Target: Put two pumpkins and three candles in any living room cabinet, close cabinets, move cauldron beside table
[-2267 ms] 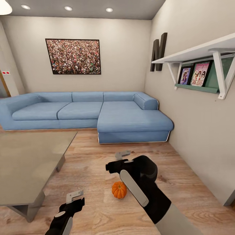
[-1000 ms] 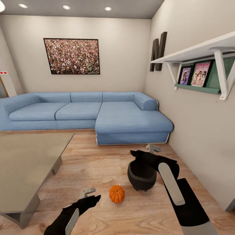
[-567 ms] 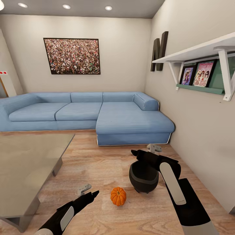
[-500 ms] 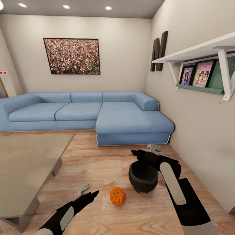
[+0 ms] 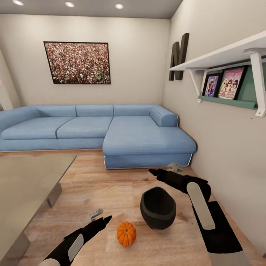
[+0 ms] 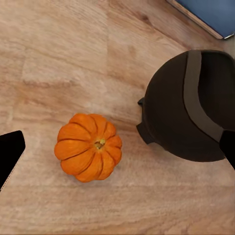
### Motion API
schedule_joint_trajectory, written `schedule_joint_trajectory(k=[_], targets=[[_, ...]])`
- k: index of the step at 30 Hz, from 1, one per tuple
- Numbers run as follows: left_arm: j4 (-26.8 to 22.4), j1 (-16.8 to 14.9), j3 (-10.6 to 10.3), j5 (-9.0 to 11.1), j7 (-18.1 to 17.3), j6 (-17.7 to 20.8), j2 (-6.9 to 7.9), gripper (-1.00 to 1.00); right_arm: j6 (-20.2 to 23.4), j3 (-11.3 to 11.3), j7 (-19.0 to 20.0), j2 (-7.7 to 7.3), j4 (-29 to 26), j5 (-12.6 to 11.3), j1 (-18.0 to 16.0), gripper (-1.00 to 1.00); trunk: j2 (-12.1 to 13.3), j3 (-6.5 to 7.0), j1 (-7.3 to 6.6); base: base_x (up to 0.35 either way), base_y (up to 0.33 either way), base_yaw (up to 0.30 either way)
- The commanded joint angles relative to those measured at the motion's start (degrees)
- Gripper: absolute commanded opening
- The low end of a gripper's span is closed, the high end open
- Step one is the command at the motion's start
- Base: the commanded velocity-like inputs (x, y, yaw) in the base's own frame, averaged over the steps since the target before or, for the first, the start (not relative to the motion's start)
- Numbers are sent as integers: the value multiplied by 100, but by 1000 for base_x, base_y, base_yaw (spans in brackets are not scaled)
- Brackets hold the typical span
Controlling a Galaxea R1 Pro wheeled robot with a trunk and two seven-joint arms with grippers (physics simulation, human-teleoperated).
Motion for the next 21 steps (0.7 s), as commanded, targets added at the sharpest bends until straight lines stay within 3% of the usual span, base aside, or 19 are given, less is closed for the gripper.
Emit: schedule_joint_trajectory(k=[1, 3, 8, 16, 21], targets=[[-3, -2, 44, 46, -30, 59, -6, 100, 206, -216, 249, 0, -5, -67, -4, 100, -2, -6, 2, 293, 31, 0], [-2, -2, 47, 43, -29, 59, -10, 100, 448, -534, 666, -2, -5, -72, -4, 100, -2, -6, 2, 262, 33, 0], [-8, 5, 49, 47, -34, 26, -13, 100, 693, -1172, 1262, -53, -5, -76, -4, 100, -2, -6, 2, 130, 13, 0], [-10, 14, 35, 36, -33, 8, -13, 100, 712, -1582, 1555, -205, -5, -77, 1, 100, -2, -6, 2, 18, 2, 0], [-9, 15, 33, 21, -17, 7, -13, 100, 712, -1649, 1590, -217, -5, -77, 2, 100, -2, -6, 2, 2, 0, 0]])
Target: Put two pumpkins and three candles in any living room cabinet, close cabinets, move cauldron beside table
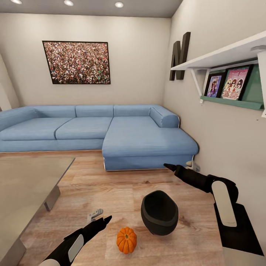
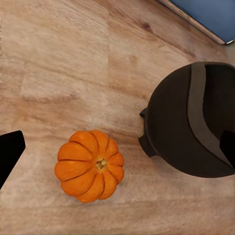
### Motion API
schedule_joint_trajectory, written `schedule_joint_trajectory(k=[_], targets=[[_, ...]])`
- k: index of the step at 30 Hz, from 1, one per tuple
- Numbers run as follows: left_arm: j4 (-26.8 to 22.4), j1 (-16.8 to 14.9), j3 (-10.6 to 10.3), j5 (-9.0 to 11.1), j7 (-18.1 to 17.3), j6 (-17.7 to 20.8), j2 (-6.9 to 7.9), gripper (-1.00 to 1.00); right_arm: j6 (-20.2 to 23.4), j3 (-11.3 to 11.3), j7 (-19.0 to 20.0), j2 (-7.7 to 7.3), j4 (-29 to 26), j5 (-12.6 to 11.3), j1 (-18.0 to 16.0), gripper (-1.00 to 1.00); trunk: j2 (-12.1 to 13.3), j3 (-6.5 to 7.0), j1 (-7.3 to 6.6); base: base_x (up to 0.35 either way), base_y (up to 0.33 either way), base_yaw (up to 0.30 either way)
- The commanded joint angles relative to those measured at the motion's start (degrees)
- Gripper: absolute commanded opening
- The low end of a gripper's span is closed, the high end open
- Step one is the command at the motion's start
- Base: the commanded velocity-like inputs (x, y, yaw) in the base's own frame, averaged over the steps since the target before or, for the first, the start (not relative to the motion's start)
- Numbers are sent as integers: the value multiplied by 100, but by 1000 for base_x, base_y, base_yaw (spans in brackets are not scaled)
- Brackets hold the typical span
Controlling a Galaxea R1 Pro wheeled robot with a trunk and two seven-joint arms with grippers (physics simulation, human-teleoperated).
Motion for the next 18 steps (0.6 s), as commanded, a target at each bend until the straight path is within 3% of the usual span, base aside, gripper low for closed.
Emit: schedule_joint_trajectory(k=[1, 5, 18], targets=[[-5, -2, 40, 47, -28, 60, -5, 100, 27, -14, 17, -2, -2, 5, -4, 100, -2, -6, -1, 0, 0, 0], [-4, -1, 39, 65, -26, 61, -5, 100, 27, -26, 22, -3, -2, 5, -3, 100, -2, -6, -1, 0, 0, 0], [33, -1, 50, 47, -7, 78, -5, 100, 27, -32, 29, 5, -2, 2, 7, 100, -40, -292, 42, 0, 0, 0]])
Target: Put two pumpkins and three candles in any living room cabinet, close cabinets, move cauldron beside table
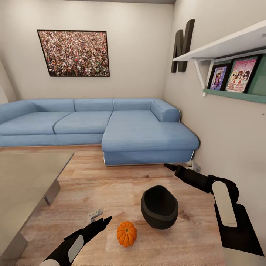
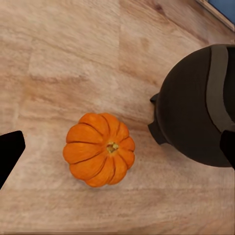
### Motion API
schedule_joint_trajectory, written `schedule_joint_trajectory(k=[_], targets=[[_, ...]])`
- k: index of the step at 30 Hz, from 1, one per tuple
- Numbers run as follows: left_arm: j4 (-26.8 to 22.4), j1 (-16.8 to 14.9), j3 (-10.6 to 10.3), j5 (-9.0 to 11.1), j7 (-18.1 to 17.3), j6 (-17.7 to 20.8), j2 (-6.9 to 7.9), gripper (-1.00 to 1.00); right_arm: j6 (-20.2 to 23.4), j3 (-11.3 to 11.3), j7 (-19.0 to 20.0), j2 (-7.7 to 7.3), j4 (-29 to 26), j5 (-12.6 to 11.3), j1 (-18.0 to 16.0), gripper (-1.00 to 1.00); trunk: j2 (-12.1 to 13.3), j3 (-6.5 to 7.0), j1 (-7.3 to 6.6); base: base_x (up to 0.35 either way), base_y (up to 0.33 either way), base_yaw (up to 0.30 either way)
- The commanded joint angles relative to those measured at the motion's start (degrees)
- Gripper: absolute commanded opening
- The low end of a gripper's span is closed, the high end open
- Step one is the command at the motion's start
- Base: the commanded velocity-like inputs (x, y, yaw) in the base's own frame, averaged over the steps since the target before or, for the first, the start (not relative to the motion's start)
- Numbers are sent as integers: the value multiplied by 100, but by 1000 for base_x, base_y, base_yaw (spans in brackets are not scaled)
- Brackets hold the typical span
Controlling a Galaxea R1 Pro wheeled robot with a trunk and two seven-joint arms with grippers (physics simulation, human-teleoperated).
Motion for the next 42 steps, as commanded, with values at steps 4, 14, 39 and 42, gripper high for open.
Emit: schedule_joint_trajectory(k=[4, 14, 39, 42], targets=[[0, -2, 40, 44, -31, 58, -5, 100, 27, -129, 11, 9, -2, 6, 42, 100, -8, -95, 9, 0, 0, 0], [1, -2, 39, 51, -51, 59, -5, 100, 27, -595, 324, -30, -2, -17, 86, 100, -22, -316, 34, 0, 0, 0], [1, -2, 39, 57, -73, 55, -5, 100, 27, 2340, 4174, -2399, 7, -943, 91, 100, -55, -870, 99, 0, 0, 0], [1, -2, 36, 55, -73, 57, -5, 100, 27, 2447, 4190, -2406, 6, -962, 97, 100, -59, -937, 107, 0, 0, 0]])
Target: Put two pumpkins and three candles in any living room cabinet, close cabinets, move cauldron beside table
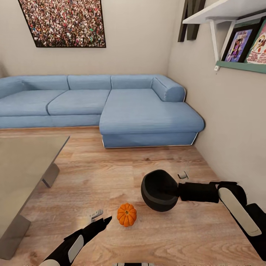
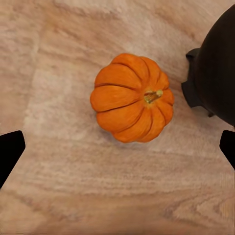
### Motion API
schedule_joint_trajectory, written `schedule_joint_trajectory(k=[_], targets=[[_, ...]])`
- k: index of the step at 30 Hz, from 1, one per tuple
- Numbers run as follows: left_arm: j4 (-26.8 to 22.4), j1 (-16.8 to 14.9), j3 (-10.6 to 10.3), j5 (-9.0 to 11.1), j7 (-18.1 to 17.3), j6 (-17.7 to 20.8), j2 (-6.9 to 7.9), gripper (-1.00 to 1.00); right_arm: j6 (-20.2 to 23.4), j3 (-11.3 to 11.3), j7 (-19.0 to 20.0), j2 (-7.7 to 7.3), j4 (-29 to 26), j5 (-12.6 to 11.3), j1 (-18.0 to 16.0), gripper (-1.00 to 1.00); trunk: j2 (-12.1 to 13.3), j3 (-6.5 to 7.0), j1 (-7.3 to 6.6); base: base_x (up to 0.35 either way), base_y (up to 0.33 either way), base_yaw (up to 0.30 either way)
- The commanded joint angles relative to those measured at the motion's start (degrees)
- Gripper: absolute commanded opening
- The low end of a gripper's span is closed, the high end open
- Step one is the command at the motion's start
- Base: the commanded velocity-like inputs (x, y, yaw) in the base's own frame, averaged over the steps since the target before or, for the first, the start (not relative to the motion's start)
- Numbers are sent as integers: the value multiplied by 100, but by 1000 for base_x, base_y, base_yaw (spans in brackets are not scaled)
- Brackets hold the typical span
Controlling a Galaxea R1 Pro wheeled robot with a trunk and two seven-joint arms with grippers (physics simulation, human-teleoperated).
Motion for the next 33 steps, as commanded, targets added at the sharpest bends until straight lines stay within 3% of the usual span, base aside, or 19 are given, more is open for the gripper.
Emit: schedule_joint_trajectory(k=[1, 8, 13, 17, 27, 33], targets=[[-5, -1, 38, 43, -33, 60, -5, 100, 16, 90, 40, -12, 1, -4, 0, 100, -4, -27, 1, 0, 0, 0], [-5, -1, 35, 42, -37, 66, -5, 100, 16, 278, 168, -18, 34, -12, 69, 100, -13, -183, 19, 0, 0, 0], [-5, -1, 41, 40, -45, 103, -5, 100, 16, 306, 200, -28, 124, -25, 629, 100, -20, -293, 32, 0, 0, 0], [-6, -1, 43, 36, -55, 143, 0, 100, 16, 294, 297, -11, 98, -33, 869, 100, -25, -382, 42, 0, 0, 0], [-38, -67, 37, 48, -163, 286, 4, 100, 16, 265, 457, -28, 108, -26, 967, 100, -38, -604, 68, 0, 0, 0], [-30, -456, 44, 64, -177, 660, 1, 100, 16, 248, 466, -43, 122, -28, 974, 100, -46, -736, 84, 0, 0, 0]])
